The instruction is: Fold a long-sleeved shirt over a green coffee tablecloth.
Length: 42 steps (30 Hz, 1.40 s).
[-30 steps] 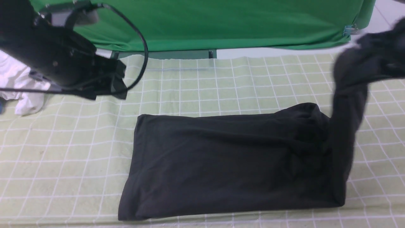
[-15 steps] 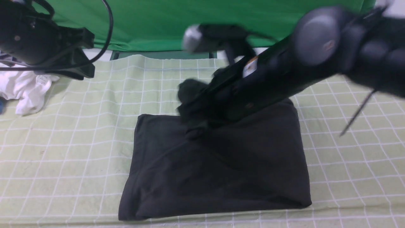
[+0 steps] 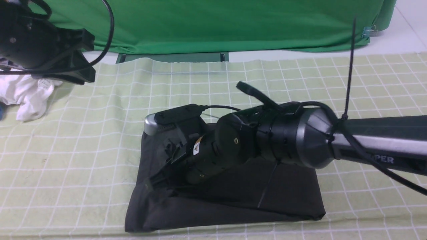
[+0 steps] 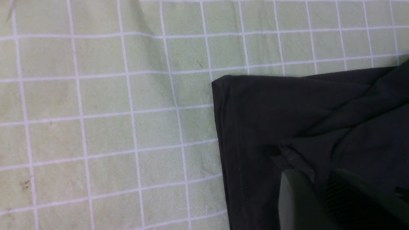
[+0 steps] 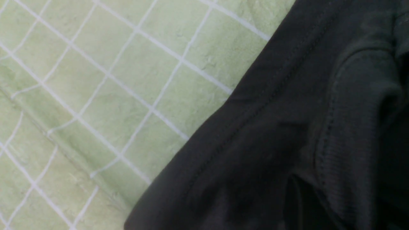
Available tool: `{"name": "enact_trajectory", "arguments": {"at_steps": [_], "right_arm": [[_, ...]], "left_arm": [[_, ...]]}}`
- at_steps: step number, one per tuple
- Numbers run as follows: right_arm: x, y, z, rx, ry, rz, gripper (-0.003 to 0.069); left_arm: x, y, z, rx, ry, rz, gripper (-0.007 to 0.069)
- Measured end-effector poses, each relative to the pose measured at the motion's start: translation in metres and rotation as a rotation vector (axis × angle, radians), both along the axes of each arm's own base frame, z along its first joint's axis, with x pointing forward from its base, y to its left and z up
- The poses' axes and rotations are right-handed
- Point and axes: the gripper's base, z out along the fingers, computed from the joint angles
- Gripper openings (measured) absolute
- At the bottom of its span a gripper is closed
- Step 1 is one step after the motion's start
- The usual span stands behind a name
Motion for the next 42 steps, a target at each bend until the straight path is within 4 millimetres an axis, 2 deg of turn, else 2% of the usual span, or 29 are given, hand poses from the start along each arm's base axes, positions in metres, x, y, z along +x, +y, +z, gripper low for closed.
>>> {"name": "enact_trajectory", "arguments": {"at_steps": [2, 3, 4, 7, 8, 9, 11, 12, 13, 15, 18, 19, 20, 22, 23, 25, 26, 27, 28, 30, 31, 32, 33, 34, 35, 38, 41, 42], "right_arm": [[0.000, 0.002, 0.001, 0.013, -0.016, -0.006, 0.0202], [-0.001, 0.003, 0.003, 0.022, -0.027, -0.007, 0.0282], [-0.001, 0.003, 0.005, 0.026, -0.030, -0.006, 0.0317], [-0.005, 0.000, 0.020, 0.035, -0.042, 0.020, 0.0473], [-0.005, 0.000, 0.021, 0.037, -0.046, 0.022, 0.0480], [-0.009, -0.004, 0.037, 0.042, -0.054, 0.054, 0.0519], [-0.012, -0.008, 0.050, 0.045, -0.060, 0.076, 0.0534], [-0.014, -0.015, 0.066, 0.057, -0.070, 0.090, 0.0536], [-0.014, -0.016, 0.069, 0.061, -0.076, 0.092, 0.0536], [-0.015, -0.032, 0.097, 0.078, -0.106, 0.114, 0.0511], [-0.018, -0.062, 0.135, 0.073, -0.150, 0.146, 0.0375], [-0.019, -0.066, 0.139, 0.068, -0.154, 0.148, 0.0363], [-0.021, -0.085, 0.155, 0.036, -0.173, 0.162, 0.0237], [-0.024, -0.110, 0.171, -0.018, -0.199, 0.172, 0.0111], [-0.027, -0.120, 0.179, -0.033, -0.213, 0.171, 0.0071], [-0.031, -0.139, 0.189, -0.088, -0.224, 0.169, 0.0035], [-0.040, -0.167, 0.205, -0.155, -0.244, 0.158, 0.0013], [-0.042, -0.170, 0.206, -0.163, -0.246, 0.156, 0.0011], [-0.054, -0.194, 0.219, -0.220, -0.257, 0.143, 0.0006], [-0.066, -0.210, 0.230, -0.246, -0.283, 0.129, 0.0006], [-0.084, -0.233, 0.244, -0.268, -0.333, 0.094, 0.0006], [-0.099, -0.247, 0.252, -0.266, -0.371, 0.063, 0.0005], [-0.105, -0.251, 0.254, -0.264, -0.386, 0.056, 0.0005], [-0.124, -0.267, 0.262, -0.250, -0.435, 0.024, 0.0005], [-0.134, -0.275, 0.264, -0.238, -0.461, 0.006, 0.0005], [-0.171, -0.300, 0.266, -0.180, -0.569, -0.035, 0.0005], [-0.192, -0.314, 0.257, -0.110, -0.679, -0.067, 0.0005], [-0.204, -0.323, 0.245, -0.056, -0.764, -0.093, 0.0005]], "left_arm": [[0.000, 0.000, 0.000, 0.000, 0.000, 0.000, 0.0136], [0.000, 0.000, 0.000, 0.000, 0.000, 0.000, 0.0139], [0.000, 0.000, 0.000, 0.000, 0.000, 0.000, 0.0140], [0.000, 0.000, 0.000, 0.002, 0.000, 0.000, 0.0144], [0.000, 0.000, 0.000, 0.002, 0.000, 0.000, 0.0144], [0.000, 0.000, 0.000, 0.006, 0.001, 0.000, 0.0147], [0.000, 0.000, 0.000, 0.007, 0.001, 0.000, 0.0149], [0.000, 0.001, 0.000, 0.008, -0.003, -0.002, 0.0150], [0.000, 0.001, 0.000, 0.008, -0.003, -0.002, 0.0151], [0.001, 0.001, 0.000, 0.009, -0.011, 0.001, 0.0151], [0.001, 0.001, 0.000, 0.010, -0.015, 0.003, 0.0159], [0.001, 0.001, 0.000, 0.010, -0.015, 0.003, 0.0159], [0.001, 0.001, 0.000, 0.010, -0.015, 0.003, 0.0161], [0.001, 0.001, 0.000, 0.010, -0.015, 0.003, 0.0162], [0.001, 0.001, 0.000, 0.010, -0.015, 0.003, 0.0162], [0.001, 0.001, 0.000, 0.010, -0.015, 0.003, 0.0163], [0.001, 0.001, 0.000, 0.010, -0.015, 0.003, 0.0165], [0.001, 0.001, 0.000, 0.010, -0.015, 0.003, 0.0165], [0.001, 0.001, 0.000, 0.010, -0.015, 0.003, 0.0167], [0.001, 0.001, 0.000, 0.010, -0.015, 0.003, 0.0169], [0.001, 0.001, 0.000, 0.010, -0.015, 0.003, 0.0171], [0.001, 0.001, 0.000, 0.010, -0.015, 0.003, 0.0172], [0.001, 0.001, 0.000, 0.010, -0.016, 0.003, 0.0172], [0.001, 0.001, 0.000, 0.010, -0.017, 0.004, 0.0172], [0.001, 0.001, 0.000, 0.010, -0.017, 0.004, 0.0172], [0.001, 0.001, 0.000, 0.010, -0.017, 0.004, 0.0174], [0.001, 0.001, 0.000, 0.010, -0.017, 0.004, 0.0178], [0.001, 0.001, 0.000, 0.010, -0.017, 0.004, 0.0180]]}}
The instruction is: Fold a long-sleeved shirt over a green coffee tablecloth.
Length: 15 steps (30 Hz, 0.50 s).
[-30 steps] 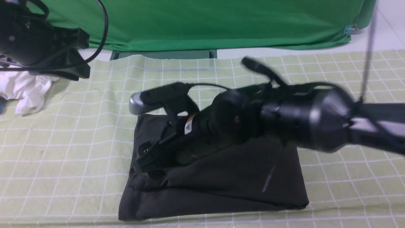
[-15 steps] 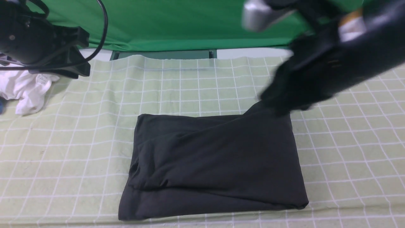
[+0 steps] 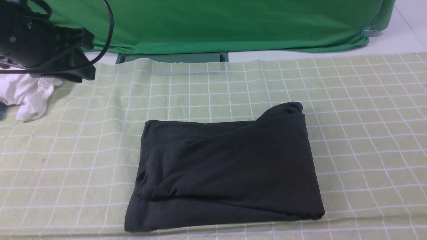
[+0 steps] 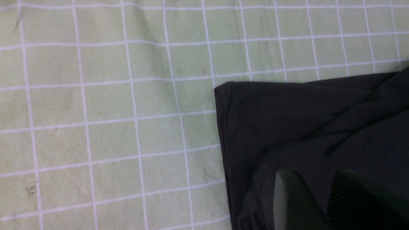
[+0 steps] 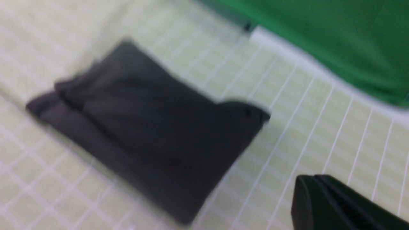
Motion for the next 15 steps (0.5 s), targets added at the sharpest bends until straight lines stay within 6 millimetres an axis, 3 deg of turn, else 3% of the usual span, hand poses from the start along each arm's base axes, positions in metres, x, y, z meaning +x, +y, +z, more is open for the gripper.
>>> {"name": "enact_trajectory", "arguments": {"at_steps": [7, 15], "right_arm": [[0.002, 0.000, -0.064, 0.217, -0.264, -0.023, 0.0018], [0.013, 0.006, -0.099, 0.298, -0.335, -0.035, 0.0043]], "left_arm": [[0.000, 0.002, -0.001, 0.049, -0.011, -0.042, 0.0186], [-0.001, 0.005, -0.002, 0.107, -0.013, -0.066, 0.0192]]}}
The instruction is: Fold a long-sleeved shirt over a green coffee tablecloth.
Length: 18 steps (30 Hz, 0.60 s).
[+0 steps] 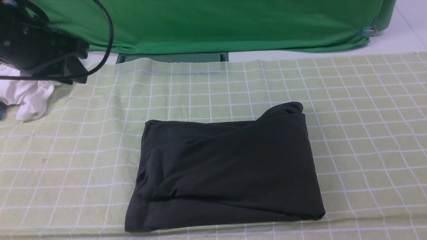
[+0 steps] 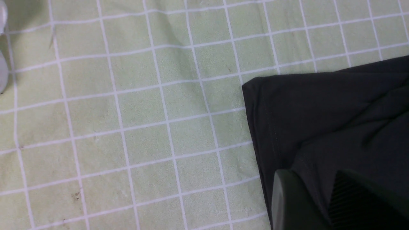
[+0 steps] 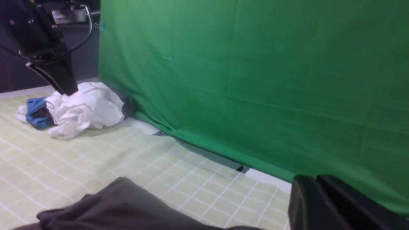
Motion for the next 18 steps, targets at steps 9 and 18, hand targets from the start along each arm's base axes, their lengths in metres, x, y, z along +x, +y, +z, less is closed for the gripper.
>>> {"name": "enact_trajectory", "arguments": {"at_steps": [9, 18], "right_arm": [[0.003, 0.002, -0.018, -0.037, 0.055, 0.000, 0.0075], [0.001, 0.001, -0.018, -0.031, 0.048, 0.000, 0.0102]], "left_arm": [[0.001, 0.001, 0.000, 0.005, -0.013, 0.004, 0.0197], [0.005, 0.002, 0.002, 0.014, -0.059, 0.017, 0.0204]]}}
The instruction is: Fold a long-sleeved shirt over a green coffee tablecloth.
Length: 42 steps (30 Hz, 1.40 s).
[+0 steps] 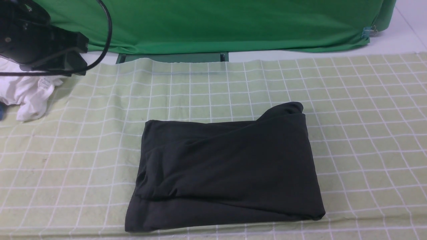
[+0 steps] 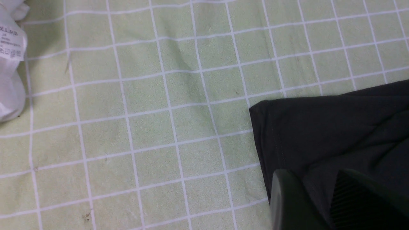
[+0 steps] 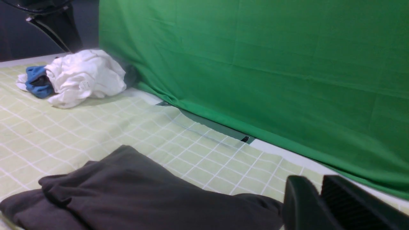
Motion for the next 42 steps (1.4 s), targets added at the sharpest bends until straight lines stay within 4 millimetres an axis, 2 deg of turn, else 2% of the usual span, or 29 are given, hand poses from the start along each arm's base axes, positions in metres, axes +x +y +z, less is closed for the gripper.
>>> {"name": "enact_trajectory", "arguments": {"at_steps": [4, 7, 8, 10, 12, 13, 16, 21, 29, 42], "right_arm": [[-0.005, -0.006, -0.002, 0.018, -0.028, -0.035, 0.0109], [-0.008, -0.015, -0.013, 0.026, -0.047, -0.130, 0.0112], [-0.010, -0.020, -0.024, 0.024, -0.045, -0.189, 0.0113], [-0.010, -0.021, -0.031, 0.020, -0.040, -0.211, 0.0115], [-0.009, -0.027, -0.059, 0.000, 0.001, -0.311, 0.0120], [-0.009, -0.028, -0.059, 0.000, -0.001, -0.317, 0.0120], [-0.006, -0.032, -0.092, -0.032, 0.080, -0.403, 0.0125], [-0.005, -0.034, -0.114, -0.060, 0.161, -0.440, 0.0139], [-0.007, -0.035, -0.120, -0.072, 0.192, -0.442, 0.0152], [-0.010, -0.038, -0.117, -0.070, 0.145, -0.493, 0.0179]], "left_arm": [[0.000, 0.000, 0.000, -0.001, 0.001, 0.000, 0.0206], [0.000, -0.001, 0.000, -0.007, 0.002, -0.001, 0.0209], [0.000, -0.001, 0.000, -0.007, 0.002, -0.001, 0.0211], [0.000, -0.001, 0.000, -0.007, 0.002, -0.001, 0.0212], [0.000, -0.001, 0.000, -0.009, 0.003, -0.001, 0.0214], [0.000, -0.001, 0.000, -0.009, 0.003, -0.001, 0.0214], [-0.001, -0.001, 0.000, -0.009, 0.010, -0.003, 0.0214], [-0.001, 0.000, -0.001, 0.004, 0.014, -0.005, 0.0214], [0.000, 0.002, 0.000, 0.022, -0.005, 0.002, 0.0214], [0.003, 0.003, 0.001, 0.036, -0.044, 0.013, 0.0214]]}}
